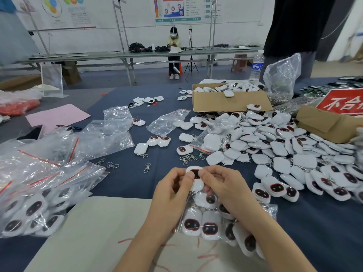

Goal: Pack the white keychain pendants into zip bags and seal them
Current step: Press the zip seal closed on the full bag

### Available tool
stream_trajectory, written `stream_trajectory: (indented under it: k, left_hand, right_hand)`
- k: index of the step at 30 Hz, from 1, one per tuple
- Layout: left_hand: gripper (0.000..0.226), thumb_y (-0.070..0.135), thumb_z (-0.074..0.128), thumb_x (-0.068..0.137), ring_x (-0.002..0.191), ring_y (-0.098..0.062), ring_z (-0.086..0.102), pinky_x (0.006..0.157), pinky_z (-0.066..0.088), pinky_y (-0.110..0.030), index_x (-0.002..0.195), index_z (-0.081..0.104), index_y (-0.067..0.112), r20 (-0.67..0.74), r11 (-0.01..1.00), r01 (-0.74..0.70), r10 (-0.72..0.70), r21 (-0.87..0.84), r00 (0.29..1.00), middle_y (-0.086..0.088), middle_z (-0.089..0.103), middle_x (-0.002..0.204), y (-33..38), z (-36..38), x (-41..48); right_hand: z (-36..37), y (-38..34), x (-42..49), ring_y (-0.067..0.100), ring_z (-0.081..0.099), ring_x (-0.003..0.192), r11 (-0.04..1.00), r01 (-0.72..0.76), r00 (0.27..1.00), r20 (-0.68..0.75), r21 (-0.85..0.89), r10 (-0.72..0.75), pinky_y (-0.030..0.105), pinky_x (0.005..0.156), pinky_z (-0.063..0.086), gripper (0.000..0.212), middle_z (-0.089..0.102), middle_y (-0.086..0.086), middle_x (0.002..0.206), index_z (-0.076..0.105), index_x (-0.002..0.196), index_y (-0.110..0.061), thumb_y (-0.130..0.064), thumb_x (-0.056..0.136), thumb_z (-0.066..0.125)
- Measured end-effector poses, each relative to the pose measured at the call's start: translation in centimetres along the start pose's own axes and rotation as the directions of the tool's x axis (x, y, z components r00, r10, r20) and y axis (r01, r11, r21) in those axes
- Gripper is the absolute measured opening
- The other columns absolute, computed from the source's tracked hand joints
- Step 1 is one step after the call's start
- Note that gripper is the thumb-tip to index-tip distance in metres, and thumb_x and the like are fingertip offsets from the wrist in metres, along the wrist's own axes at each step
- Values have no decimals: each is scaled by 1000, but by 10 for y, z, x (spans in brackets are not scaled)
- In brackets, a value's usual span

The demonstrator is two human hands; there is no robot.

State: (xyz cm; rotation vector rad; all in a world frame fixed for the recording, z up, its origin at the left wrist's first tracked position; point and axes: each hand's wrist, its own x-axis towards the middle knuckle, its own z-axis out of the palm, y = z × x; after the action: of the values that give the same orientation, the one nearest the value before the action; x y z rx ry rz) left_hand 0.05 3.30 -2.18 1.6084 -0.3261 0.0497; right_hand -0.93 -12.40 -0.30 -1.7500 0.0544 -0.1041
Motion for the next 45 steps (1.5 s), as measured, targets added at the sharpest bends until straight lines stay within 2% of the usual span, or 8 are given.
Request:
stream_trajectory:
  k: [5,10,24,28,30,33,37,45]
  left_hand:
    - [18,24,60,102,93,-29,66,83,57,-38,113,68,36,86,999,-8,5,35,996,-5,73,98,-2,1,-1]
    - [26,19,62,101,98,-28,68,88,57,-39,119,67,37,107,999,-19,14,44,994,1,75,103,-2,-1,0]
    - [29,20,61,100,92,-14,68,81,56,-23,117,64,43,100,988,-60,47,140,994,11,74,102,-6,-4,1]
    - [25,26,64,99,86,-6,65,73,49,-11,116,62,44,-26,978,-79,86,192,996,16,71,96,-8,0,0]
    - [17,35,64,99,92,-6,64,78,51,-19,112,62,44,-59,946,-122,146,299,988,18,68,99,-10,-1,-1]
    - [14,32,60,101,101,-11,59,83,50,-31,113,65,38,-11,836,-260,303,483,953,19,61,102,-7,-2,-3]
    - [6,27,65,97,97,-9,58,82,49,-34,102,69,27,-42,817,-258,325,515,945,18,60,95,-3,-2,-4]
    - [5,29,69,94,89,-11,59,74,47,-27,91,66,31,-37,826,-256,317,503,948,18,59,90,-6,-5,-3]
  right_hand:
    - [-2,2,2,4,60,58,1000,5,1000,-24,6,-5,18,63,52,12,67,-4,61,73,101,-16,-24,96,66]
    - [-2,3,3,4,62,57,997,7,1000,-26,75,-5,15,61,52,12,68,-4,60,73,103,-12,-18,94,67]
    - [-3,6,4,0,62,58,999,12,1000,6,46,-12,13,62,51,12,69,-6,63,72,104,-14,-18,96,65]
    - [-1,8,4,7,69,67,996,47,999,-25,75,-46,20,67,57,14,75,-2,74,68,111,-15,-15,97,64]
    - [1,9,3,11,72,77,990,90,996,7,110,-91,25,74,60,26,76,-1,87,64,121,-26,-15,97,65]
    - [4,6,1,13,74,90,987,145,985,84,70,-150,27,82,60,28,77,-4,97,69,104,-46,-19,96,66]
    - [1,4,0,18,76,91,982,79,989,114,170,-99,21,77,58,27,79,4,94,72,89,-35,-10,97,64]
    - [-1,5,-2,24,74,95,974,35,990,128,224,-64,23,79,59,13,78,12,98,65,102,-13,-2,98,59]
